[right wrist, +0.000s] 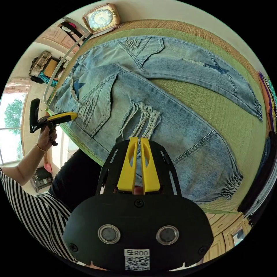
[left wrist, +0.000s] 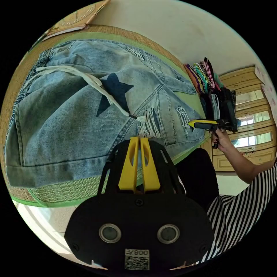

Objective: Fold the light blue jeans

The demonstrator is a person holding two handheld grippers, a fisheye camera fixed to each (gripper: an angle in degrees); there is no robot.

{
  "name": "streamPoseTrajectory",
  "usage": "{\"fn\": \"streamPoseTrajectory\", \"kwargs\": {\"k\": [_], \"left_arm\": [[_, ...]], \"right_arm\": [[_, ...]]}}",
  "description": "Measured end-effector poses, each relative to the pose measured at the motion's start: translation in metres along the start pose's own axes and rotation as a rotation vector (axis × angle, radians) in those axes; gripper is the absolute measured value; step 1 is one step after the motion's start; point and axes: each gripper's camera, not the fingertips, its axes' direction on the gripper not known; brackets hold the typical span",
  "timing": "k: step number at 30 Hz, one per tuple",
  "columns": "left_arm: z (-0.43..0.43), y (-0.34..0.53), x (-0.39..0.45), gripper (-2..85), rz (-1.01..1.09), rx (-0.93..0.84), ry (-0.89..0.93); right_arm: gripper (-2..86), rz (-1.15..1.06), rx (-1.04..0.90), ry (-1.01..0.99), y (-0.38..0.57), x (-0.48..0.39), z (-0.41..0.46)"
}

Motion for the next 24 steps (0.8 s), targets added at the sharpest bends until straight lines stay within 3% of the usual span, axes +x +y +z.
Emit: {"fn": "streamPoseTrajectory", "kwargs": {"k": [9, 17, 24], "left_arm": [[0.000, -0.030, 0.056, 2.8, 0.018, -0.032, 0.014], [0.040, -0.138, 0.145, 7.8, 0.213, -0.116, -0.012], [0.076, -0.167, 0.187, 4.9, 0.161, -0.188, 0.017]], "right_arm": [[2.0, 0.081, 0.101, 0.009, 0.043, 0.011, -0.006], [10.6, 0.684, 0.252, 0.232, 0.135, 0.156, -0.042], [6.7, 0.683, 0.217, 0.115, 0.135, 0.178, -0.021]]}}
